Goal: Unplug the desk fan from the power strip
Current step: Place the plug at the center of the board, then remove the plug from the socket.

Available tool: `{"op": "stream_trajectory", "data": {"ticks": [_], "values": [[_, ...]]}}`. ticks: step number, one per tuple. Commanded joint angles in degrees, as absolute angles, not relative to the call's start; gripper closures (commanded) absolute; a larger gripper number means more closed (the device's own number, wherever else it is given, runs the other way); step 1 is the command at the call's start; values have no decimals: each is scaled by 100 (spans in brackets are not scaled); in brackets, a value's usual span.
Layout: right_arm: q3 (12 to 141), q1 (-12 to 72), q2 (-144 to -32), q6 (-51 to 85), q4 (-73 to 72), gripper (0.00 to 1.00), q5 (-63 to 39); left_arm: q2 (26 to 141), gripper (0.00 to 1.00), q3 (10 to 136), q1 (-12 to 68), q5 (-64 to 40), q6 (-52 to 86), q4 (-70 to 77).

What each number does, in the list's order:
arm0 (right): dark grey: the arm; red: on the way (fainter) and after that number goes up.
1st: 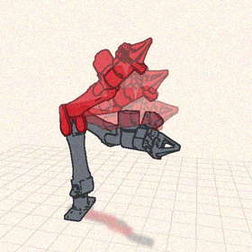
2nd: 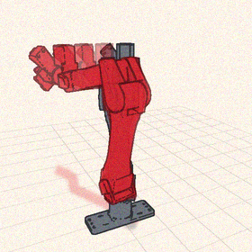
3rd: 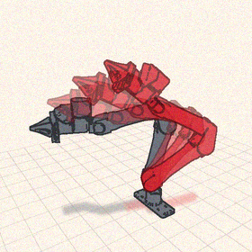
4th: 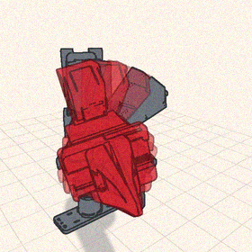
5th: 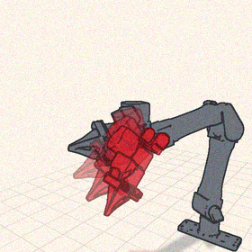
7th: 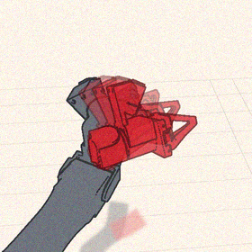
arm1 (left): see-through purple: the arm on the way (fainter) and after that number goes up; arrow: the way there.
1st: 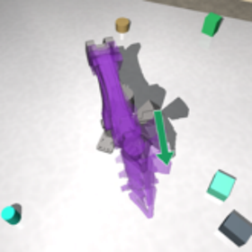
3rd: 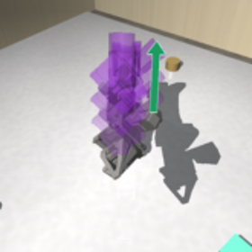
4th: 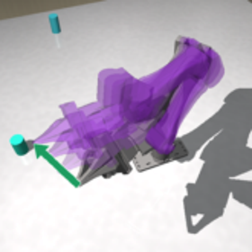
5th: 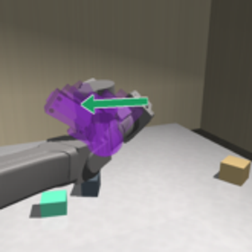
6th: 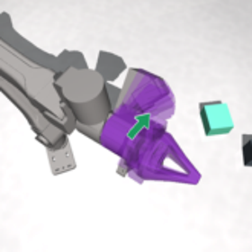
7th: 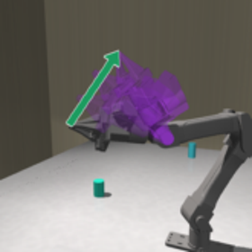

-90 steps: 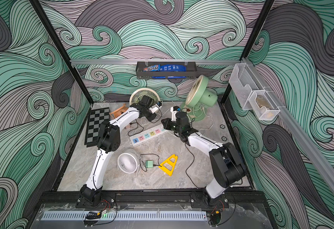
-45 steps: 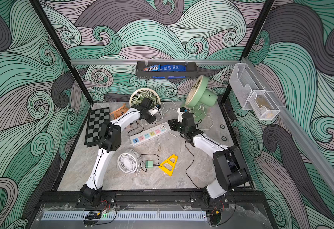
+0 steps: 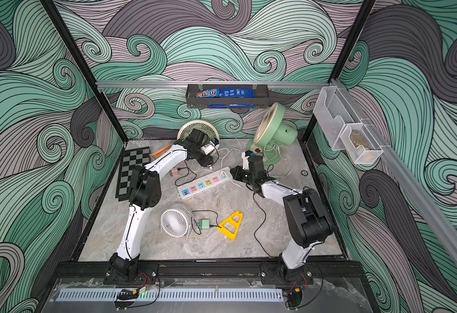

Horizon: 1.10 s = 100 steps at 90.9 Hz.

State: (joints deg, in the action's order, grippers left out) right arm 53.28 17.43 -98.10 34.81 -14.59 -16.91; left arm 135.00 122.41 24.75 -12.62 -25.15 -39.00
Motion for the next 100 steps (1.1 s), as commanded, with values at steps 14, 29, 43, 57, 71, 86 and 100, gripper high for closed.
{"op": "stream_trajectory", "data": {"ticks": [14,29,43,57,71,86,100], "values": [[5589,1613,-10266,3296,-1691,85,-2160,12968,50,11880,2424,-3012,-2843,-4146],[5615,1516,-10514,3308,-1873,87,-2419,13127,50,11863,2429,-3537,-3117,-4379],[5722,1494,-10783,3285,-1941,89,-2663,13308,50,11858,2450,-3600,-3242,-4461],[5826,1494,-11019,3325,-1974,90,-2758,13423,50,11849,2485,-3523,-3353,-4472],[5903,1499,-11201,3379,-2033,90,-2809,13451,50,11783,2491,-3392,-3484,-4465],[5995,1503,-11362,3394,-2027,90,-2804,13480,50,11687,2517,-3244,-3626,-4448],[6062,1507,-11480,3410,-2012,90,-2757,13498,49,11586,2592,-3058,-3656,-4344]]}}
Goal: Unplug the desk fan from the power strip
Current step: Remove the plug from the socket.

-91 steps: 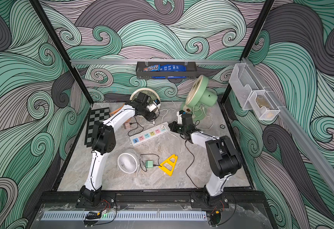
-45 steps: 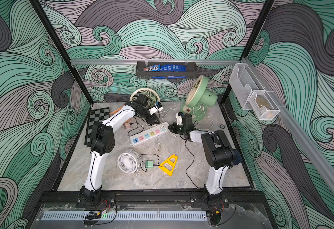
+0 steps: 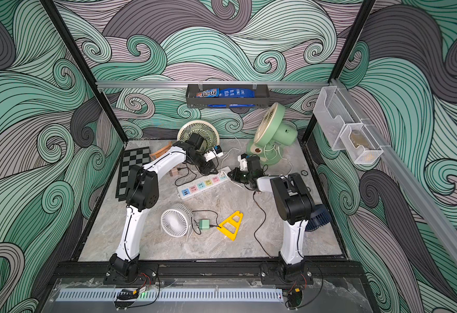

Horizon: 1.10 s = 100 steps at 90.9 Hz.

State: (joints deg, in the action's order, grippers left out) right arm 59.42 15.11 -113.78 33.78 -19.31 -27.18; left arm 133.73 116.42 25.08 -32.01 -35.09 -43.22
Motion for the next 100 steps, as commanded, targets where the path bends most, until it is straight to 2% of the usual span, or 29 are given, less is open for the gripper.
{"op": "stream_trajectory", "data": {"ticks": [1,23,36,64,86,100], "values": [[6067,1514,-11483,3410,-2012,90,-2754,13495,49,11581,2597,-3041,-3656,-4334],[6082,1571,-11613,3430,-1978,90,-2613,13475,50,11459,2756,-2824,-3572,-4054],[6082,1604,-11658,3436,-1960,90,-2540,13465,57,11366,2901,-2607,-3494,-3830],[5990,1626,-11681,3449,-1987,90,-2514,13509,64,11253,3124,-2074,-3376,-3464],[5925,1635,-11672,3459,-1995,90,-2425,13465,79,11159,3192,-1754,-3346,-3301],[5916,1650,-11663,3479,-1949,90,-2326,13403,81,11011,3245,-1562,-3404,-3208]]}}
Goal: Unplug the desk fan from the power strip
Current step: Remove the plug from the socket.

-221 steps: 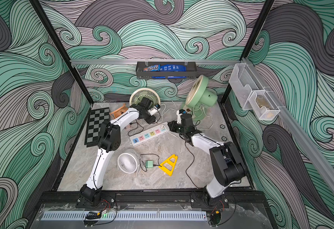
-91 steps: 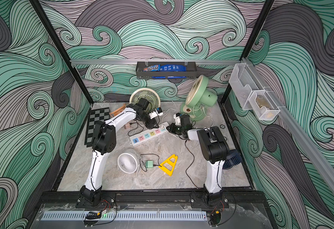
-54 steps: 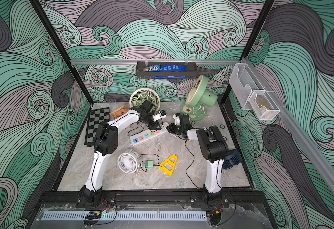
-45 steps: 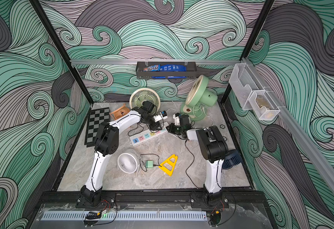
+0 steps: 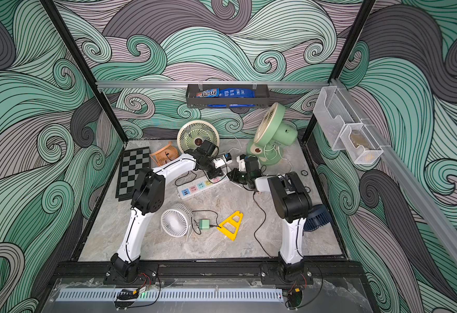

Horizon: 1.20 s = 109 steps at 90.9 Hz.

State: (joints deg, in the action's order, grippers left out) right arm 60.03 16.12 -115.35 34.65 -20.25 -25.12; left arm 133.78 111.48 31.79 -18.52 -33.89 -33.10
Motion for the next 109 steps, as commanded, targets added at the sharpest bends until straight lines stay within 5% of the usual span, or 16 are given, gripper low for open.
{"op": "stream_trajectory", "data": {"ticks": [1,20,43,69,94,109], "values": [[5915,1651,-11663,3480,-1946,90,-2315,13399,82,10994,3253,-1550,-3416,-3195],[5890,1695,-11670,3507,-1812,90,-2104,13202,100,10629,3406,-1059,-3546,-2962],[5869,1775,-11729,3575,-1637,90,-1884,12807,100,9681,3779,161,-4005,-1735],[5777,1805,-11742,3625,-1661,90,-1827,13208,100,10814,3405,-871,-3372,-3042],[5748,1810,-11751,3620,-1639,90,-1811,12705,100,9718,3763,-134,-4130,-1971],[5717,1810,-11762,3630,-1660,90,-1814,13006,100,10663,3515,-795,-3619,-2898]]}}
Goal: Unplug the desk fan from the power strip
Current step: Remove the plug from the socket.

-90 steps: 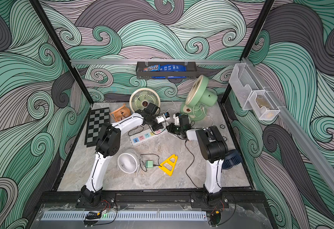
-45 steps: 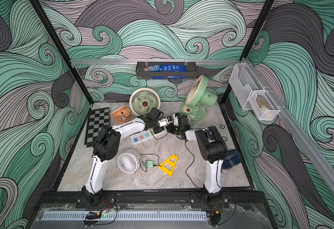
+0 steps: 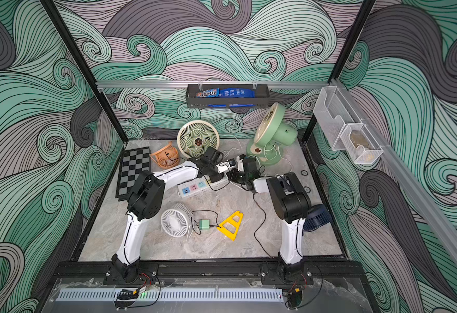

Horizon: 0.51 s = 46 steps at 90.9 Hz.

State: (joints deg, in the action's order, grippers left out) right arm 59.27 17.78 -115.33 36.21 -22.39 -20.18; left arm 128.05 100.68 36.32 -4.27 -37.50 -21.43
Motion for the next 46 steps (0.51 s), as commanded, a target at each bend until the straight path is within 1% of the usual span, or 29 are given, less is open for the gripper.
{"op": "stream_trajectory", "data": {"ticks": [1,10,16,26,37,42,46], "values": [[5715,1810,-11765,3630,-1661,90,-1817,13055,100,10737,3480,-894,-3536,-2996],[5689,1811,-11767,3636,-1678,90,-1823,13418,100,11564,3270,-1433,-3089,-3775],[5670,1809,-11768,3633,-1685,90,-1824,13461,100,11604,3290,-1457,-3215,-3922],[5656,1811,-11764,3634,-1686,90,-1828,13165,100,10872,3468,-1007,-3677,-3328],[5648,1810,-11772,3635,-1695,90,-1826,12761,100,9846,3731,-7,-4143,-2068],[5638,1810,-11781,3645,-1698,90,-1837,12705,100,9708,3784,172,-4312,-1832],[5636,1818,-11786,3654,-1711,90,-1843,12722,100,9842,3764,150,-4261,-1909]]}}
